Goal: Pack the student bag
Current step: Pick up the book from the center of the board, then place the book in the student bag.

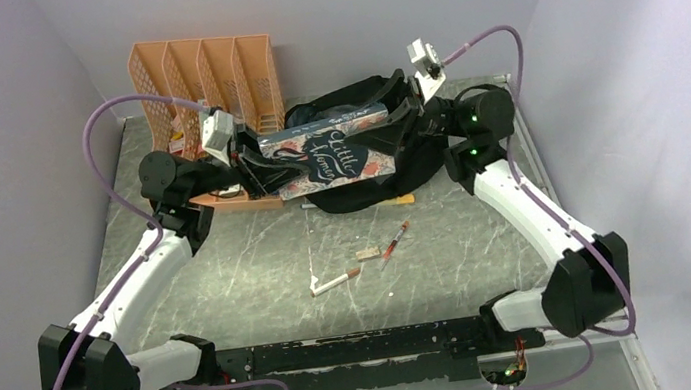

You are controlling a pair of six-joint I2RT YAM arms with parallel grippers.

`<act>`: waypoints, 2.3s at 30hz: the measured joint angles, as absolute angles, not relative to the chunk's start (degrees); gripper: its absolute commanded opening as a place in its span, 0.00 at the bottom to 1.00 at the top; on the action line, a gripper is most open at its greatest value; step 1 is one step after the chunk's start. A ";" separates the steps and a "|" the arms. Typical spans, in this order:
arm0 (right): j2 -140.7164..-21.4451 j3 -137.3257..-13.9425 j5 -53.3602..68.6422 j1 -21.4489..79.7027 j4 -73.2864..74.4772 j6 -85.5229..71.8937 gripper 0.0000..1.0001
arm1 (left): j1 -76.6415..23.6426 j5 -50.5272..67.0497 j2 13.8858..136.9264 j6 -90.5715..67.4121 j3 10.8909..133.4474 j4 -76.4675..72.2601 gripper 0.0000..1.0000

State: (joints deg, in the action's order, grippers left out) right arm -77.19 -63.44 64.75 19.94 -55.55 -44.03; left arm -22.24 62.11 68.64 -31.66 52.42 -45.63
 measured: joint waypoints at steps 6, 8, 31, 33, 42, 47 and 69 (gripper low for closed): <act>-69.19 -67.96 55.31 20.34 -27.90 -19.55 0.65 | -22.61 62.24 69.04 -29.74 52.42 -40.66 0.05; -66.22 -69.25 49.21 20.34 -20.38 -12.64 0.65 | -22.61 62.22 69.25 -28.99 52.42 -39.22 0.05; -82.50 -70.13 2.68 21.67 7.92 0.71 0.76 | -19.00 -6.48 69.28 -13.67 59.94 6.90 0.05; -87.59 -73.08 2.00 23.27 9.65 1.28 0.79 | -18.90 -9.96 69.10 -13.65 59.94 7.75 0.05; -108.44 -89.25 -7.05 32.03 15.42 8.01 0.86 | -18.90 -12.93 67.85 -13.32 59.94 8.43 0.05; -117.21 -95.83 -15.09 34.74 18.44 12.43 0.86 | -18.90 -12.93 67.66 -13.23 59.94 8.43 0.05; -126.58 -99.70 -37.43 36.75 21.47 25.34 0.41 | -18.90 -9.91 66.70 -12.19 59.81 7.92 0.05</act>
State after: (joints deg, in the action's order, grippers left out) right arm -126.58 -99.70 -37.43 36.75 21.47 25.34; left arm -18.90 -9.91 66.70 -12.19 59.81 7.92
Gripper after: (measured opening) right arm 0.585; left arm 0.313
